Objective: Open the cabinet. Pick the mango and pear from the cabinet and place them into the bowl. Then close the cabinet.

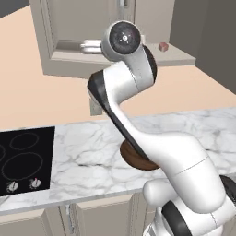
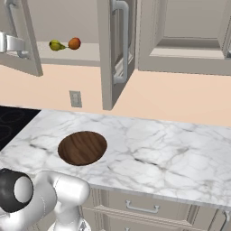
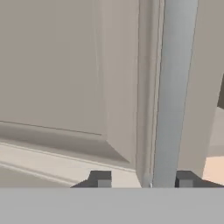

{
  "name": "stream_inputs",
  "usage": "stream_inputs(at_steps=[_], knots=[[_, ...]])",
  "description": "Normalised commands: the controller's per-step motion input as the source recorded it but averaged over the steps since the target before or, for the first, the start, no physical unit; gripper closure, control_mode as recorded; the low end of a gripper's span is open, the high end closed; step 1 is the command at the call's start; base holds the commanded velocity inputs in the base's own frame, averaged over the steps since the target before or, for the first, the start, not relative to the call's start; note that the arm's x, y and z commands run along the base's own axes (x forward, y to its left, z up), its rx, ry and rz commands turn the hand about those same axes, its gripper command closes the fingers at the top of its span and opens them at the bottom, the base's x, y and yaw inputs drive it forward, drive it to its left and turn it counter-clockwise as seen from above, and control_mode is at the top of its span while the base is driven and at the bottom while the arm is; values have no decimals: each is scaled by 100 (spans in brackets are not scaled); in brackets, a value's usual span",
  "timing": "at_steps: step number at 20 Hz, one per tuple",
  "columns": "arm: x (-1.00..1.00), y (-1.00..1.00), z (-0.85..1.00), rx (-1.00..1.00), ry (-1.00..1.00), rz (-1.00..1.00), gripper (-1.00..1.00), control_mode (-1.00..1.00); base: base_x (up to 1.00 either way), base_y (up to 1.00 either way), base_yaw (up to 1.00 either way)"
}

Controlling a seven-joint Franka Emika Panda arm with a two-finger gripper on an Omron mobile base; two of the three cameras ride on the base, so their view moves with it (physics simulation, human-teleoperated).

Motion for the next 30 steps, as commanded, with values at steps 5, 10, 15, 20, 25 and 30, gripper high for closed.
stream_inputs(at_steps=[5, 10, 15, 20, 25, 30], knots=[[-46, 82, -70, -5, -14, 2, 100, -100, 0, 0, 0], [-100, 34, -100, -14, -36, 10, 100, -100, 0, 0, 0], [-53, 2, -60, -7, -9, 9, -100, -100, 0, 0, 0], [-97, -20, 16, 6, -22, 0, -100, -100, 0, 0, 0], [-100, -86, 38, 19, -38, 0, -100, -100, 0, 0, 0], [-80, -100, -9, 30, -25, 0, -100, -100, 0, 0, 0]])
